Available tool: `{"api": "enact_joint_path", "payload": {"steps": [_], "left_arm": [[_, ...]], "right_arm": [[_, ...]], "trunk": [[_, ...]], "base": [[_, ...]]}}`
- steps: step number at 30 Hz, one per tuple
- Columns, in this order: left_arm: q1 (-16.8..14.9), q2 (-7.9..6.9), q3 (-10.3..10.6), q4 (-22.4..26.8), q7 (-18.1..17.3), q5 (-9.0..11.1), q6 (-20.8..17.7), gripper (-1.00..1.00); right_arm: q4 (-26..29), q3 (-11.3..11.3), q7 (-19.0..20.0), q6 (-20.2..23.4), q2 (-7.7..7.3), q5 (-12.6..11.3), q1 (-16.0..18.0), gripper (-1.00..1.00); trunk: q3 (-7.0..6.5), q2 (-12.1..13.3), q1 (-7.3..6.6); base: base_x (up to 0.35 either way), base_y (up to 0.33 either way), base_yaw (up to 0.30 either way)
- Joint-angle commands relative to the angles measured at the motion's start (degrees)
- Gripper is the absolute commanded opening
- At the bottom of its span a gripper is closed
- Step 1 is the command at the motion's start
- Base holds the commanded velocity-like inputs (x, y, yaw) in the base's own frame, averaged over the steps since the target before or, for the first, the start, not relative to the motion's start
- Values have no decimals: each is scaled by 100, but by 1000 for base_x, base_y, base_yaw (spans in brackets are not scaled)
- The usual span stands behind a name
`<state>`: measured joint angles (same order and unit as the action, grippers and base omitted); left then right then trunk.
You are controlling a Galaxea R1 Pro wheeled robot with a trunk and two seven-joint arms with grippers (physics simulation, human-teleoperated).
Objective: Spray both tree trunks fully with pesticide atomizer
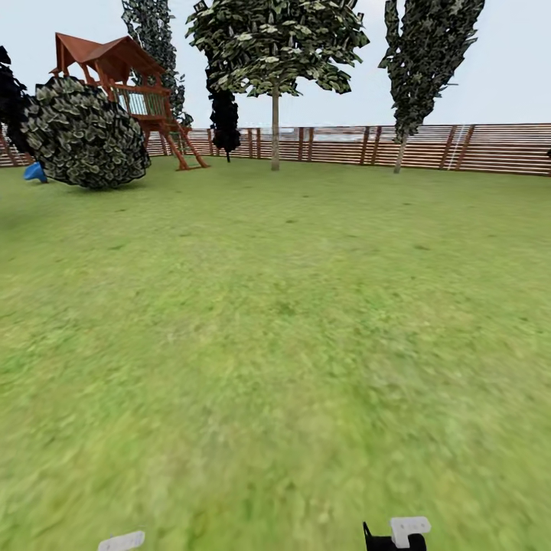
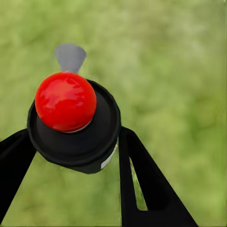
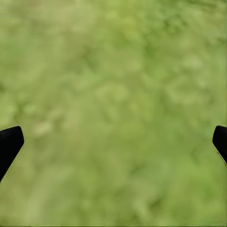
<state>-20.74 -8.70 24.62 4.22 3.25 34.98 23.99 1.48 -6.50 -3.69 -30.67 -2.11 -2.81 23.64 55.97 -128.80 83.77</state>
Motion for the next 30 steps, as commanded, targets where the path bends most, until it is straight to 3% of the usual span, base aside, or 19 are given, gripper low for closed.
{"api": "enact_joint_path", "payload": {"steps": [1,30], "left_arm": [[0,0,-1,0,1,0,0,-100],[0,-7,-1,0,1,0,0,-100]], "right_arm": [[-2,0,0,0,0,0,0,100],[2,0,-6,0,0,0,0,100]], "trunk": [[0,0,0],[0,0,0]], "base": [[339,0,0],[339,0,0]]}}
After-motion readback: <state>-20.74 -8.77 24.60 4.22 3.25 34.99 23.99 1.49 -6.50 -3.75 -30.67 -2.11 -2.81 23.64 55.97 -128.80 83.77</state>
